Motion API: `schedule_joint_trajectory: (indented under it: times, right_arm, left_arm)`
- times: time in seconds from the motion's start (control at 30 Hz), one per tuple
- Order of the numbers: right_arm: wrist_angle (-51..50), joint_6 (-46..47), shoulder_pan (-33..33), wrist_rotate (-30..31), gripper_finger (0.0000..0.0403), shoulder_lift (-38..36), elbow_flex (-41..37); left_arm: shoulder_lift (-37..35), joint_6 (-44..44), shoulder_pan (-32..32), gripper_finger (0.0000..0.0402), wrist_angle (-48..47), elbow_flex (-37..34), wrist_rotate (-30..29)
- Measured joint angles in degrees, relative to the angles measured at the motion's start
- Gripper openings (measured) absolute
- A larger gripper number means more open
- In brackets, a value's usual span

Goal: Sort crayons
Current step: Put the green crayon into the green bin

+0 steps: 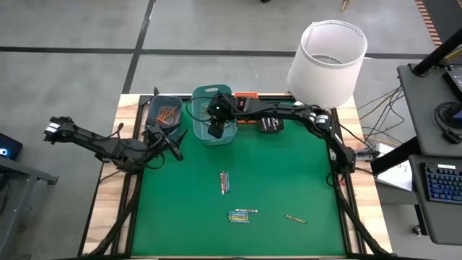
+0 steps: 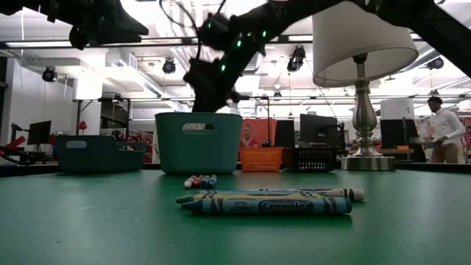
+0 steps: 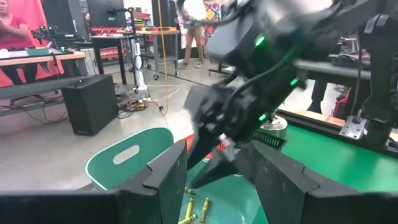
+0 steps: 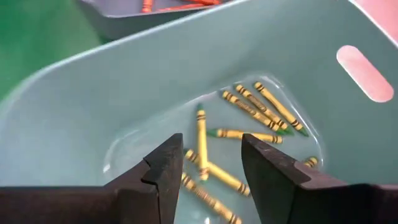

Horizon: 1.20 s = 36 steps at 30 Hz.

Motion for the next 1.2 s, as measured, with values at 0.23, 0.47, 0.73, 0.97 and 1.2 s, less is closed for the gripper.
schedule_joint_trajectory:
  times: [0.23, 0.47, 0.73, 0.97, 1.2]
  right_arm:
    - [-9.6, -2.8, 4.1, -0.1, 0.0143, -6.8, 0.0]
    - [-19.7, -3.8, 9.2, -4.1, 0.0132, -12.7, -0.3]
    - [-35.0, -4.2, 15.8, -13.2, 0.0132, -14.9, -3.0]
    - [-41.1, 1.4, 24.0, -15.1, 0.0125, -15.0, -11.1]
    - [-42.4, 8.7, 34.3, -15.2, 0.0127, -17.6, -21.1]
  left_arm:
    - [2.1, 0.0, 0.0, 0.0158, 0.1, 0.0, 0.0]
    - [3.6, 0.0, 0.0, 0.0158, 0.2, 0.0, 0.1]
    - [4.9, -0.1, 0.0, 0.0158, 0.2, 0.7, 0.2]
    - [6.1, -0.1, 0.0, 0.0158, 0.0, 1.4, 0.2]
    - [7.1, -0.1, 0.0, 0.0158, 0.0, 2.3, 0.6]
